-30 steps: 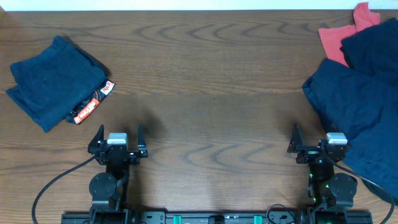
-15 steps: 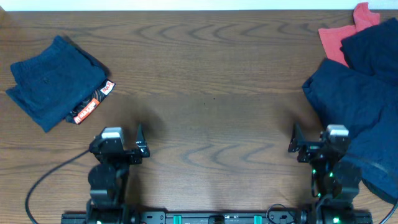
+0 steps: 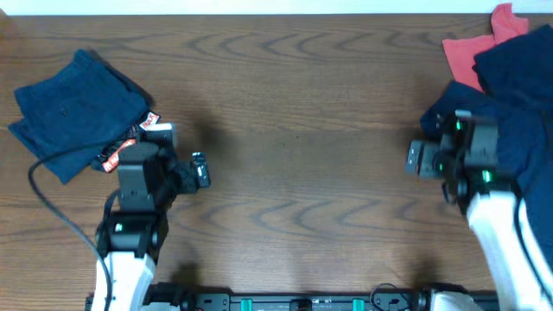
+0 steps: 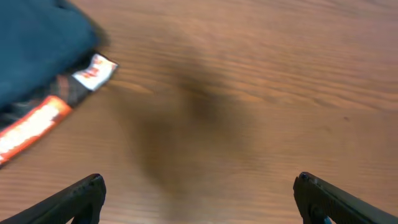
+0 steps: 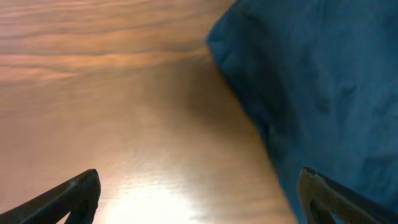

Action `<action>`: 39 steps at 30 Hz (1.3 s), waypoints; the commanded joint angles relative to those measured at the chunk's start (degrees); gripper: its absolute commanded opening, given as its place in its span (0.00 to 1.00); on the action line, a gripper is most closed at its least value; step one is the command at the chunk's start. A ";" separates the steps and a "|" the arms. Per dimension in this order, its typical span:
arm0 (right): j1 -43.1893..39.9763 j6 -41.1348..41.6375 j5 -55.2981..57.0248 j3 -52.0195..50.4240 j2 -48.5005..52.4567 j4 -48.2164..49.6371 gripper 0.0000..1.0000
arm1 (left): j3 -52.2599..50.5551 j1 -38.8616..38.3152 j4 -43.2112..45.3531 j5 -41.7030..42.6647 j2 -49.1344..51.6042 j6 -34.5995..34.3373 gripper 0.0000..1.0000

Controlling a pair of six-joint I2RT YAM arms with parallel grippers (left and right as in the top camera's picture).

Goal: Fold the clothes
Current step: 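Reach the right gripper to the navy shorts pile and grasp them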

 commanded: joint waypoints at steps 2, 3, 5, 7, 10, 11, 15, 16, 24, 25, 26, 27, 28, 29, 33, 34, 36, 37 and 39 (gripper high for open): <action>-0.76 -7.34 4.87 4.15 10.03 2.05 0.99 | 1.27 0.37 -0.57 5.11 3.02 -0.37 0.98; -0.96 -7.34 7.37 4.17 12.20 3.10 0.97 | 1.27 0.37 -0.55 5.09 3.45 -0.37 0.98; -1.42 -7.34 10.97 4.17 15.96 4.37 0.91 | 1.27 0.37 -0.55 5.07 3.80 -0.37 0.98; -2.14 -7.32 13.31 4.17 19.32 5.29 0.86 | 1.27 0.37 -0.52 5.07 3.85 -0.37 0.98; -3.58 -7.02 15.50 4.17 23.47 7.17 0.76 | 1.27 0.37 -0.46 5.07 3.85 -0.37 0.98; -4.17 -6.27 15.91 4.17 24.72 7.96 0.73 | 1.27 0.37 -0.42 5.07 3.85 -0.37 0.98; -5.95 -3.41 15.89 4.17 27.61 10.05 0.47 | 1.27 0.37 -0.44 5.07 3.85 -0.37 0.98; -6.16 -3.17 15.78 4.17 27.67 10.10 0.32 | 1.27 0.37 -0.44 5.07 3.85 -0.37 0.98; -3.48 -8.41 -8.31 8.70 19.80 2.75 0.01 | 1.27 0.37 -0.07 5.07 3.85 -0.35 0.98; -2.32 -10.64 -13.40 10.54 18.03 0.31 0.01 | 1.27 0.37 0.09 5.07 3.85 -0.37 0.98; -1.07 -12.20 -16.68 12.17 16.63 -1.46 0.01 | 1.27 0.37 0.17 5.07 3.85 -0.37 0.98; 0.31 -13.25 -18.82 13.77 15.30 -2.62 0.01 | 1.27 0.37 0.37 5.07 3.85 -0.37 0.98; 2.16 -13.62 -20.20 15.45 13.99 -2.82 0.01 | 1.27 0.37 0.59 5.07 3.85 -0.37 0.98; 4.15 -13.57 -20.39 16.92 12.90 -1.73 0.01 | 1.27 0.37 0.79 5.07 3.85 -0.37 0.98; 11.26 -8.70 -20.44 18.78 11.72 12.20 0.01 | 1.27 0.37 1.64 5.07 3.85 -0.37 0.98; 12.79 -7.56 -20.46 18.78 11.89 15.37 0.04 | 1.27 0.37 1.86 5.07 3.85 -0.37 0.98; 15.69 -6.86 -20.41 18.78 12.28 19.56 0.16 | 1.27 0.37 2.12 5.05 3.85 -0.37 0.98; 16.76 -6.88 -20.37 18.78 12.57 20.31 0.23 | 1.27 0.39 2.12 5.05 3.85 -0.37 0.98; 18.32 -6.88 -19.37 18.75 13.09 20.09 0.46 | 1.27 0.37 2.10 5.05 3.85 -0.37 0.98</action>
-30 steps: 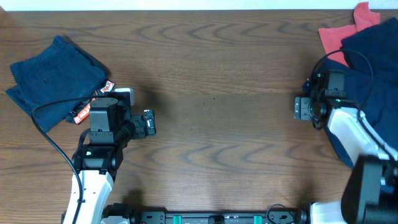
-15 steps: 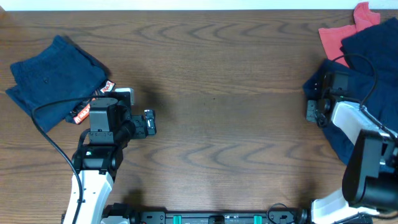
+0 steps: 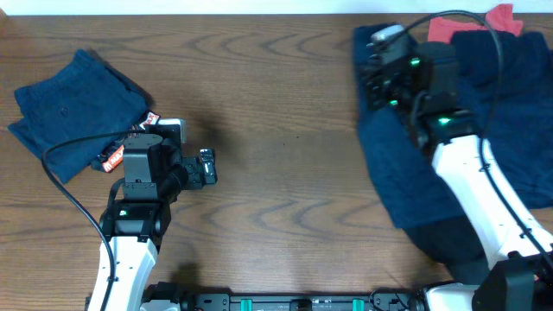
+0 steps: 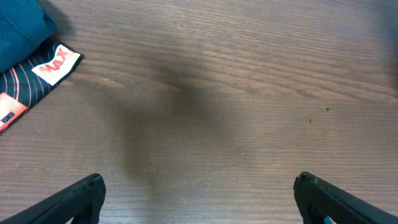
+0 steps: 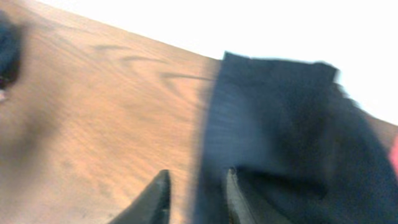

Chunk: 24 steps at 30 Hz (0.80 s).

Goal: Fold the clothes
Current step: 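Reach the right gripper to the navy shorts pile and grasp them, then drag the navy shorts with the right gripper toward table center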

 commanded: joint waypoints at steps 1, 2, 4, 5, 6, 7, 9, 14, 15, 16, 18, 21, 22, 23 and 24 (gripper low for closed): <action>2.36 1.01 -0.72 -0.07 1.20 -1.31 0.59 | 1.16 0.22 0.09 0.57 0.02 -0.13 0.98; 2.47 1.01 1.33 -0.07 1.38 -2.73 0.66 | 1.16 0.22 0.11 0.55 0.02 -0.13 0.98; 2.10 1.81 9.60 -0.07 1.51 -7.52 0.72 | 1.16 0.22 0.33 0.57 0.02 -0.15 0.98; 1.70 3.56 14.58 -0.07 1.51 -10.16 0.73 | 1.16 0.22 0.48 0.57 0.02 -0.15 0.98; 1.20 6.34 20.17 -0.07 1.46 -13.03 0.73 | 1.16 0.22 0.57 0.59 0.02 -0.15 0.98; 0.48 10.49 27.10 -0.07 1.46 -16.70 0.74 | 1.16 0.22 0.74 0.59 0.02 -0.15 0.98; -1.51 19.47 38.10 -0.07 1.46 -24.06 0.77 | 1.16 0.22 1.25 0.92 0.02 -0.68 0.98; -9.49 19.32 30.51 -0.15 1.51 -34.12 0.89 | 1.16 0.22 4.20 5.35 0.48 -1.01 0.98; -10.43 14.84 24.30 -0.17 1.51 -34.18 0.89 | 1.16 0.22 4.59 5.68 0.79 -1.25 0.98; -11.41 7.69 14.21 -0.20 1.51 -34.45 0.89 | 1.16 0.22 4.81 5.64 1.18 -2.25 0.98; -11.91 -1.38 0.42 -0.20 1.57 -36.57 0.89 | 1.16 0.22 4.74 5.66 2.12 -3.82 0.98; -10.49 -3.72 -1.16 -0.26 1.62 -41.70 0.89 | 1.14 0.22 4.09 5.66 3.52 -6.78 0.98; -9.62 -3.82 -0.98 -0.52 1.68 -43.41 0.88 | 1.16 0.22 3.76 5.66 3.89 -7.76 0.98; -8.81 -3.96 -1.01 -0.92 1.68 -44.37 0.87 | 1.16 0.22 3.34 5.66 4.20 -8.52 0.98; -7.74 -3.93 -0.94 -1.60 1.68 -44.78 0.87 | 1.14 0.22 2.78 5.66 4.55 -9.03 0.98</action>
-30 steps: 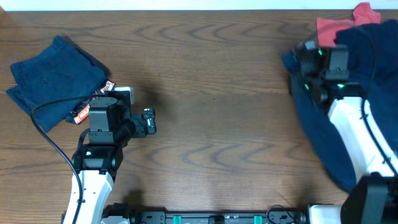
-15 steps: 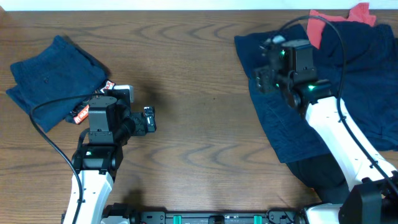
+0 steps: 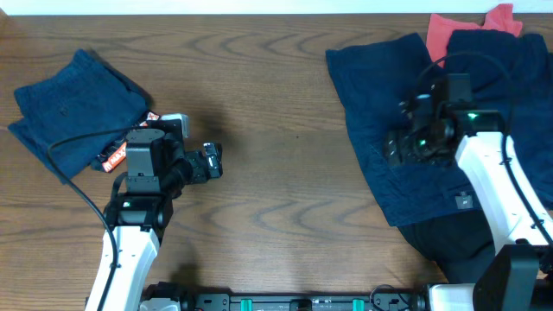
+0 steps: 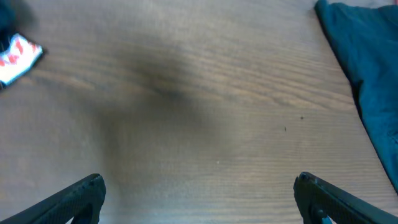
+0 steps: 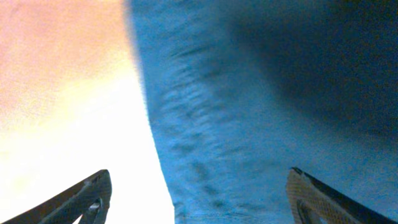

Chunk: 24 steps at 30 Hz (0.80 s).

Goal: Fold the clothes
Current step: 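Drag the navy shorts with the right gripper toward table center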

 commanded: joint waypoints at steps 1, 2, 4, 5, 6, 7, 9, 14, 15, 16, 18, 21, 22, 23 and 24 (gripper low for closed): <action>3.23 -4.94 -5.99 -1.75 0.35 -0.70 0.87 | 1.11 0.22 -1.05 0.96 1.07 -4.11 0.98; 4.39 -4.92 -4.87 -2.69 0.35 -0.31 0.87 | 1.11 0.22 -1.40 0.96 1.40 -4.33 0.98; 6.64 -3.37 -1.07 -4.96 0.44 1.62 0.88 | 1.11 0.22 -1.90 0.96 1.77 -4.68 0.98; 7.65 -2.01 0.74 -6.23 0.46 3.02 0.89 | 1.11 0.22 -2.29 0.96 1.86 -4.66 0.98; 8.76 -1.07 1.99 -7.76 0.59 4.90 0.89 | 1.11 0.22 -2.71 0.96 1.97 -4.66 0.98; 9.97 -0.87 2.73 -9.60 0.66 7.32 0.90 | 1.11 0.22 -3.06 0.96 2.10 -4.66 0.98; 11.41 -0.87 2.78 -12.22 0.70 11.34 0.89 | 1.07 0.22 -3.39 0.96 2.25 -4.66 0.98; 14.58 -0.04 6.01 -19.50 0.70 23.02 0.83 | 0.96 0.22 -3.54 0.96 2.25 -4.66 0.98; 14.93 0.50 7.50 -20.79 0.70 24.61 0.81 | 0.96 0.22 -3.54 0.96 2.25 -4.66 0.98; 15.13 1.05 8.98 -21.88 0.72 25.88 0.79 | 0.96 0.22 -3.54 0.96 2.25 -4.66 0.98; 15.26 3.13 13.07 -23.93 0.72 28.17 0.78 | 0.96 0.22 -3.54 0.94 2.25 -4.66 0.98; 15.26 6.45 18.99 -26.16 0.72 30.56 0.78 | 0.96 0.22 -3.54 0.96 2.25 -4.66 0.98; 15.26 6.69 19.96 -26.80 0.72 31.43 0.76 | 0.96 0.22 -3.54 0.96 2.25 -4.66 0.98; 15.26 6.64 20.09 -27.23 0.72 32.11 0.72 | 0.96 0.22 -3.54 0.96 2.25 -4.66 0.98; 15.26 6.64 20.06 -27.65 0.72 32.65 0.62 | 0.96 0.22 -3.54 0.94 2.25 -4.66 0.98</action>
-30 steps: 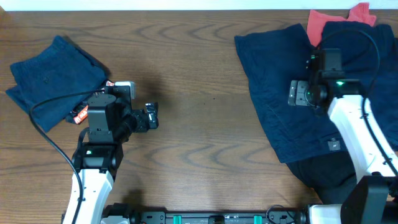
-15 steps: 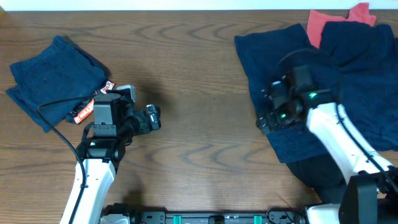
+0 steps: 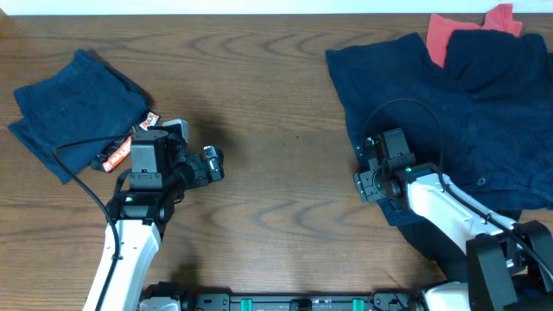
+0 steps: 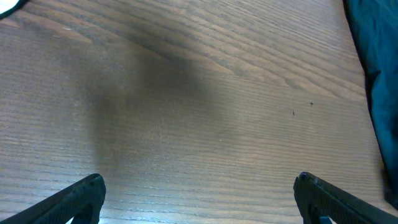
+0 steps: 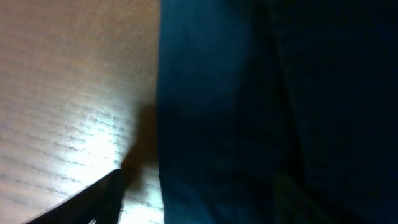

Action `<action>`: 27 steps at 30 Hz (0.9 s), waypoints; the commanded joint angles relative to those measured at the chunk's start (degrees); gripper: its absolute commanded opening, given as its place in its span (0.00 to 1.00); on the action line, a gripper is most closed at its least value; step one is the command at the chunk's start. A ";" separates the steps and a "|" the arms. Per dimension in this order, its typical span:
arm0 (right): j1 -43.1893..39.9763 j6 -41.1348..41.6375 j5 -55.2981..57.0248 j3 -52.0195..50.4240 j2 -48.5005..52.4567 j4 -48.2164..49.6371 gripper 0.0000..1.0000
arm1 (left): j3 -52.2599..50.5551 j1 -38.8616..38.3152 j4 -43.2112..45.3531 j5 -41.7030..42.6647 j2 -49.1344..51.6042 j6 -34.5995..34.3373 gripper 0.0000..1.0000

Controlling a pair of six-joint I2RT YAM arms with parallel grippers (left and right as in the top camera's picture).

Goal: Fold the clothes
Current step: 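Drag the navy shorts with the right gripper toward table center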

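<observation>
A large navy garment [image 3: 449, 95] lies spread flat on the right side of the table. My right gripper [image 3: 365, 184] is low at its lower left edge. In the right wrist view the dark cloth [image 5: 261, 112] fills the space ahead of the gripper [image 5: 199, 208]. Only the left finger [image 5: 93, 199] shows, set wide on bare wood, with the cloth edge between the jaws. My left gripper [image 3: 212, 164] hovers open over bare wood left of centre, its fingers [image 4: 81, 199] wide apart. The garment's edge [image 4: 379, 81] shows at the right of the left wrist view.
Folded navy shorts [image 3: 73, 112] with a red and white label [image 3: 130, 145] lie at the far left, beside the left arm. A red cloth [image 3: 458, 34] peeks out at the far right corner. Something black [image 3: 449, 246] lies under the navy garment's near edge.
My right gripper was open above the middle of the spread garment. It is now lower and nearer, down at the garment's left edge. The left arm has barely shifted.
At first the navy garment lay bunched at the right edge with my right gripper open beside it. Then the gripper was shut on the cloth, further back and left. Then the garment lay spread and the gripper open over it. Now the gripper is at its left edge.
</observation>
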 commanded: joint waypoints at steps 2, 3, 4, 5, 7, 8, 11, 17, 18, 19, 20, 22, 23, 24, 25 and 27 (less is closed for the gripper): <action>0.52 2.80 5.66 -1.55 0.57 0.79 0.22 | 0.96 0.22 -0.07 0.72 0.13 -0.52 0.98; 0.52 3.54 5.66 -1.53 0.55 0.72 0.02 | 0.96 0.22 -0.04 0.72 0.13 -0.52 0.98; 0.52 4.68 5.66 -1.33 0.37 0.39 0.01 | 0.96 0.22 0.02 0.72 0.13 -0.52 0.98; 0.52 6.08 5.66 -0.74 0.07 -0.48 0.01 | 0.96 0.22 0.15 0.72 0.13 -0.52 0.98; 0.33 8.09 6.47 1.70 -1.44 -3.26 0.01 | 0.96 0.22 0.33 0.72 0.13 -0.52 0.98; 0.11 8.31 6.82 3.52 -2.58 -4.72 0.01 | 0.96 0.22 0.35 0.72 0.13 -0.52 0.98; -0.52 7.43 9.40 13.68 -7.48 -11.02 0.01 | 0.96 0.22 0.39 0.72 0.13 -0.52 0.98; 1.27 -0.52 -6.91 35.56 -9.40 -21.00 0.01 | 0.96 0.22 0.35 0.72 0.13 -0.52 0.98; 2.01 -0.17 -9.14 36.50 -9.09 -22.73 0.01 | 0.96 0.22 0.35 0.72 0.13 -0.52 0.98; 3.17 0.68 -11.56 36.76 -8.68 -24.30 0.01 | 0.96 0.22 0.35 0.72 0.13 -0.52 0.98; 5.09 1.99 -14.36 36.44 -7.98 -25.86 0.01 | 0.96 0.22 0.35 0.72 0.13 -0.52 0.98; 9.03 3.21 -17.40 35.60 -5.81 -26.60 0.01 | 0.96 0.22 0.37 0.72 0.13 -0.52 0.98; 11.04 3.37 -18.18 35.28 -4.50 -26.27 0.01 | 0.96 0.22 0.39 0.70 0.13 -0.52 0.98; 13.51 3.61 -18.62 35.12 -2.84 -25.59 0.01 | 0.96 0.22 0.59 0.70 0.13 -0.52 0.98; 15.63 3.67 -18.64 35.10 -1.27 -24.94 0.01 | 0.96 0.22 0.81 0.70 0.13 -0.52 0.98; 20.28 3.76 -18.58 35.12 2.40 -22.56 0.02 | 0.96 0.22 1.33 0.70 0.13 -0.52 0.98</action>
